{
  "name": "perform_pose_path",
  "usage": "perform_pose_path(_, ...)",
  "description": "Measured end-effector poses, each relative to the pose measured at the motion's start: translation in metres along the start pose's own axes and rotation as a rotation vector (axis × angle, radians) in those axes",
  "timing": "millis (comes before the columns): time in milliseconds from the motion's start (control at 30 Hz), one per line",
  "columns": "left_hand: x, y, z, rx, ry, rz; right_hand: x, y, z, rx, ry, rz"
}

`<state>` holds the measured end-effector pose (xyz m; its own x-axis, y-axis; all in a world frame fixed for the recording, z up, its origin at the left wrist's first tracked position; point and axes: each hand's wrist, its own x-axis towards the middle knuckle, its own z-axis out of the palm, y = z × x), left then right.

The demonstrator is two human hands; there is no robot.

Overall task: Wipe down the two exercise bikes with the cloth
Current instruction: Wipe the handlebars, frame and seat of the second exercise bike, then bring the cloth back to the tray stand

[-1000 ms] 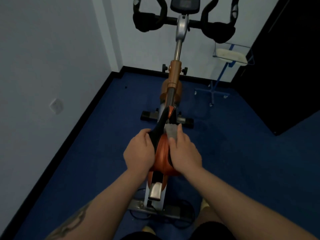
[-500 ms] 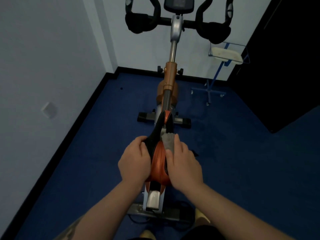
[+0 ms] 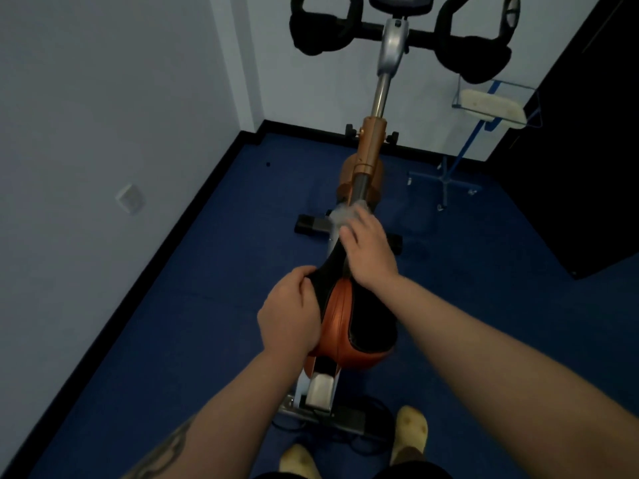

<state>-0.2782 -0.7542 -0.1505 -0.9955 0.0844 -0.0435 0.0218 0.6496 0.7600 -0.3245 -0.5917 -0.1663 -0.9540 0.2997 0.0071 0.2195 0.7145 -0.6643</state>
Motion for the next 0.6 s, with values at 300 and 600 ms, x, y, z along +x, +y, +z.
perform_pose_path(300,-0.002,-0.003,0.002,-0.085,0.001,0.034,-0.110,0.001,-0.023,0.007,-0.148,-0.191)
perform_pose_path(600,-0.042,0.035,0.000,-0.295,-0.240,0.572,-0.112,0.000,-0.083,0.456,-0.187,0.133)
